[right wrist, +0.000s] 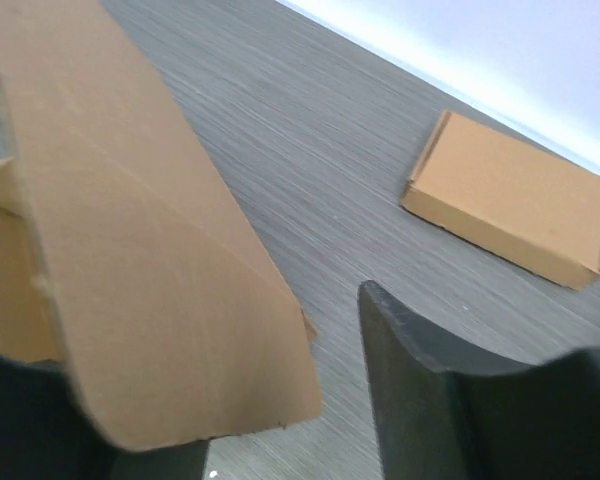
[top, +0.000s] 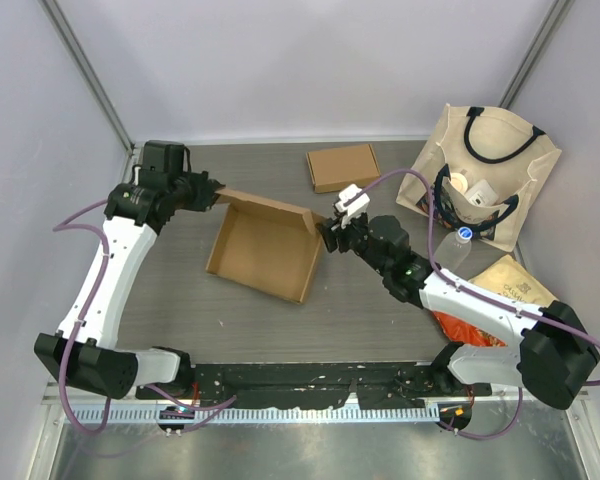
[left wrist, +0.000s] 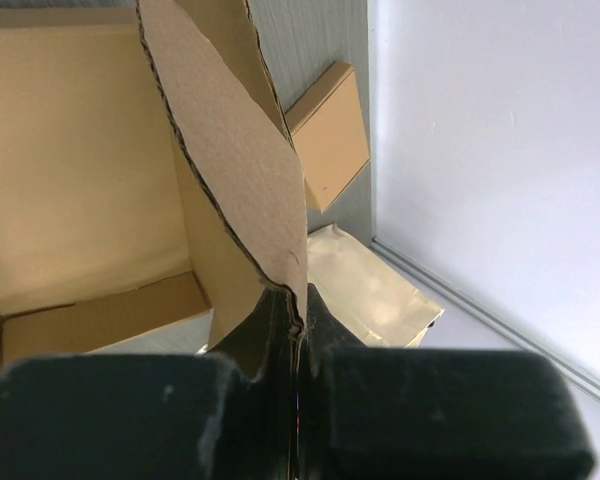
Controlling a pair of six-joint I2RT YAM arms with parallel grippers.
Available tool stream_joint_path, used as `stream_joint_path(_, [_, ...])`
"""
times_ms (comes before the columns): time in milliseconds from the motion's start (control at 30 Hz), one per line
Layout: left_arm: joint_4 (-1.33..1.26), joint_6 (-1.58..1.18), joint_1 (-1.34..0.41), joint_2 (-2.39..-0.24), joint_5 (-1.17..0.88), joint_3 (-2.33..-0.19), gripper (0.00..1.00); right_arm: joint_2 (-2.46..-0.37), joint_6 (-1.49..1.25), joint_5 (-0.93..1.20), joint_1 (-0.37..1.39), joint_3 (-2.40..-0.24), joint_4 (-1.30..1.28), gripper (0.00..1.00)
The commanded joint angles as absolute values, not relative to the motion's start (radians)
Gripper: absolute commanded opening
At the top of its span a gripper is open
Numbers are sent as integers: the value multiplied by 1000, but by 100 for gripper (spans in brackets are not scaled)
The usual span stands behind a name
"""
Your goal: Fold the paper box
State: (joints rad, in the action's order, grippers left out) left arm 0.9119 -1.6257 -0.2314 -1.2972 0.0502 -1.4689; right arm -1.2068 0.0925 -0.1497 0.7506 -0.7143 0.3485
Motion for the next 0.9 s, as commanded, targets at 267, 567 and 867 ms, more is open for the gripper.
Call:
stream_joint_path(267, [619,-1222,-215,-1203,110,-1368,88,-1203,-73,148,602,-658,511,7])
stream_joint_path(567, [6,-463,-204,-776,33,-760,100,-1304,27,599,391,-847,191,1])
stream_joint_path(867, [-164,-602,5,-1264,-498,-888,100,-1471,44,847,233,-999,57,1])
